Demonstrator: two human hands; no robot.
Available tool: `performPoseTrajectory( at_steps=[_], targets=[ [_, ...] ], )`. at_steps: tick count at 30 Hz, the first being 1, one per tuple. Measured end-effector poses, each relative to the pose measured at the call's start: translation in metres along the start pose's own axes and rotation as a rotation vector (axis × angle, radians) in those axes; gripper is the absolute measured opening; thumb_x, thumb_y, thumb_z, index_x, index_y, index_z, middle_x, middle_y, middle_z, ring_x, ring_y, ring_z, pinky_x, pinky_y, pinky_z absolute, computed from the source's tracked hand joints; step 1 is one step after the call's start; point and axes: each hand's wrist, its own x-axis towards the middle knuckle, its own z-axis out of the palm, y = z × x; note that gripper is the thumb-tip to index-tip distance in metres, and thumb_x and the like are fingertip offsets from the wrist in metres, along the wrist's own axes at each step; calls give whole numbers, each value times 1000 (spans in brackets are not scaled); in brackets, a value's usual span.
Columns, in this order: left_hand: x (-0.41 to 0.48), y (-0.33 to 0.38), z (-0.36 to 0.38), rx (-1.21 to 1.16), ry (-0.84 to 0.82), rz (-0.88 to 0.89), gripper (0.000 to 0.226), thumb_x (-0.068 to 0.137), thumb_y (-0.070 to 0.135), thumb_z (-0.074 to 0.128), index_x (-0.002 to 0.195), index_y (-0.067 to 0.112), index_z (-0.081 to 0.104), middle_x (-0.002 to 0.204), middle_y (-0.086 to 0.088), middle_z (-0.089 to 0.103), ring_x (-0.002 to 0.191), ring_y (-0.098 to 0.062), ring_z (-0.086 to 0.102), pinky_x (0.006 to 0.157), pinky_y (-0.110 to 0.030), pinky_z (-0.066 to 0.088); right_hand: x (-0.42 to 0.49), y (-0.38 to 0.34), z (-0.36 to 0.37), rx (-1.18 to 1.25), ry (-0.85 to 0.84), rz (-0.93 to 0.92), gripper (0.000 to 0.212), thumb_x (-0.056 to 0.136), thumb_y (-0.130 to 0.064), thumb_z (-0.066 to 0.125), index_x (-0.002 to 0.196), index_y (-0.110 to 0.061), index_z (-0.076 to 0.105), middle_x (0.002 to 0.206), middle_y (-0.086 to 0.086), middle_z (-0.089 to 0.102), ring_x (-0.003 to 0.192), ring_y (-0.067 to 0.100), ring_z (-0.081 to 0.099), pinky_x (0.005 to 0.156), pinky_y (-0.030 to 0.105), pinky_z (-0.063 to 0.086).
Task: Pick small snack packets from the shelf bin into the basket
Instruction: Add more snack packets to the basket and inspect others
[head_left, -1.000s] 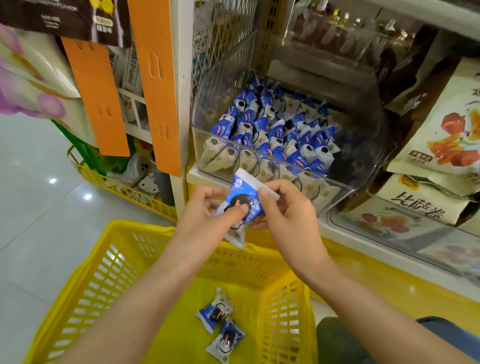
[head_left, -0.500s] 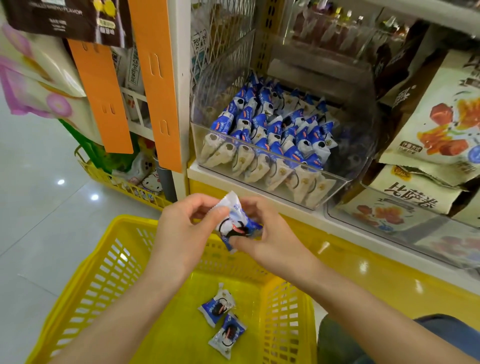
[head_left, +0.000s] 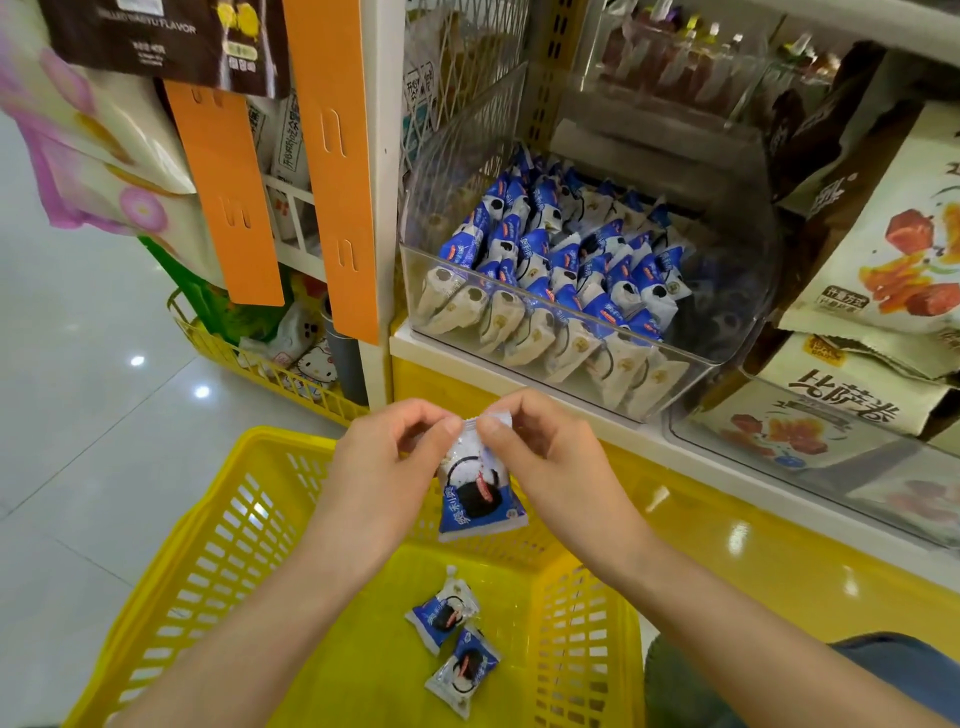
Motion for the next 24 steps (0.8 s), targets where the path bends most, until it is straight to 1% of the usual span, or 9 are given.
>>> performPoseTrajectory(
  at_steps=[3,6,8,10,13,16,20,22,24],
  targets=[
    [2,2,0,-17,-29,-24,17,89,20,57,75,24,66,74,-1,68,74,-18,64,70,-34,53,-2,-2,1,-76,32,-83,12,91,-19,56,80,-19,60,74,1,62,74,19,60,70,36,51],
    [1,5,1,-105,-47,-55,16,89,17,56,76,21,65,73,1,67,69,-6,62,62,-19,52,-2,-3,1,-186,57,-161,8,90,-19,57,83,-18,61,76,-5,61,75,10,60,70,30,51],
    [1,3,3,-124,21,-82,13,91,19,54,80,20,60,77,0,64,70,-7,61,59,-18,52,0,-3,-1,-156,99,-130,8,90,-18,56,84,-18,62,75,-5,62,76,9,60,73,30,51],
    [3,2,2,-147,70,-198,17,95,26,47,81,18,53,77,-3,59,64,-11,59,55,-22,52,4,-4,-6,-92,166,-98,10,90,-17,56,84,-15,63,74,1,62,75,13,60,74,31,50],
    [4,8,2,-303,-137,-474,43,96,43,30,82,12,57,61,-2,60,48,-13,57,48,-25,50,8,-7,-12,-17,225,-121,9,88,-16,58,83,-15,64,78,5,62,72,8,59,71,20,46],
    [3,13,3,-490,-322,-588,63,93,55,19,92,11,64,72,-4,71,57,-17,64,54,-28,53,6,-9,-13,-1,157,-165,12,85,-10,62,81,-20,66,84,1,61,79,3,59,76,16,45],
    [5,13,-4,-743,-255,-560,53,90,54,34,101,13,66,82,-8,72,68,-21,68,61,-32,53,0,-9,-14,-180,87,-293,10,82,-10,67,83,-19,69,95,-10,59,96,-3,55,86,11,41],
    [5,14,-5,-745,-214,-497,41,88,47,45,101,15,68,84,-7,72,72,-21,68,59,-30,55,-2,-9,-15,-314,50,-372,7,82,-12,66,86,-16,71,100,-10,56,99,-5,51,87,9,39],
    [4,12,-2,-660,-145,-422,26,87,33,54,99,15,68,86,-7,71,74,-19,68,58,-26,55,-3,-10,-14,-331,24,-372,8,84,-16,63,90,-16,70,103,-9,56,101,-5,50,88,9,39]
  ],
)
